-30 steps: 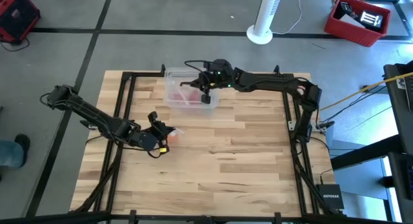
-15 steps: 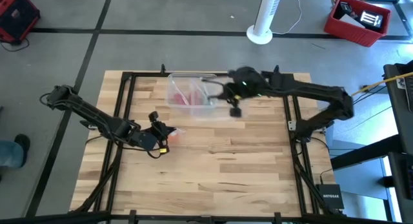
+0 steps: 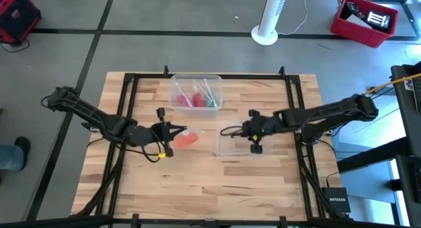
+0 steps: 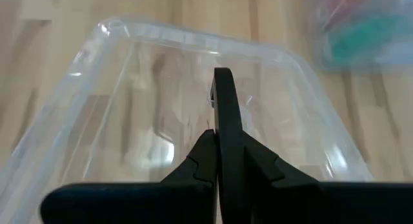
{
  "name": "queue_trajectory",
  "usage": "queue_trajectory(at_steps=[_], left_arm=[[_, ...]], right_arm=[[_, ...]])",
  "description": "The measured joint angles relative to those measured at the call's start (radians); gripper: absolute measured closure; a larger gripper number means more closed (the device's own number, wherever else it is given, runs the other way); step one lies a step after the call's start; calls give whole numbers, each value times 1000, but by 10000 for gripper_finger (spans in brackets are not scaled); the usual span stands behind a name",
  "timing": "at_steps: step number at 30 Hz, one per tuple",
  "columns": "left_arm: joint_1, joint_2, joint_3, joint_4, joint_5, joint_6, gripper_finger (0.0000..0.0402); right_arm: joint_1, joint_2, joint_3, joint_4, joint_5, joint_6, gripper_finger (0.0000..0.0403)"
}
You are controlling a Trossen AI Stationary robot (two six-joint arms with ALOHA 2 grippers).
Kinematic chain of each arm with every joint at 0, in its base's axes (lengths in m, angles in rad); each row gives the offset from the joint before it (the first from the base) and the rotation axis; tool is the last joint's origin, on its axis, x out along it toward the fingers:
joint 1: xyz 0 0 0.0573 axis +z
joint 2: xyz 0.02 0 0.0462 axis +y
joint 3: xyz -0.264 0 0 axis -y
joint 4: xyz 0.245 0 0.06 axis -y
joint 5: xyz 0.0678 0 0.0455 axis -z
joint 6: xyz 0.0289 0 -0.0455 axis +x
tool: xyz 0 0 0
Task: Roll bandage
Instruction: Open the transparent bin
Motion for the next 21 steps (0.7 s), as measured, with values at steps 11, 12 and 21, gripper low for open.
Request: queue_trajectory(at_steps=[11, 12, 21], left_arm=[[172, -3, -1, 413, 74, 467, 401], [200, -4, -1, 423, 112, 469, 401], [451, -5, -2, 423, 492, 389, 401]], right_arm=[[44, 72, -286, 356, -9, 177, 358], [46, 76, -293, 357, -5, 190, 358], [45, 87, -219, 182, 22, 274, 289]])
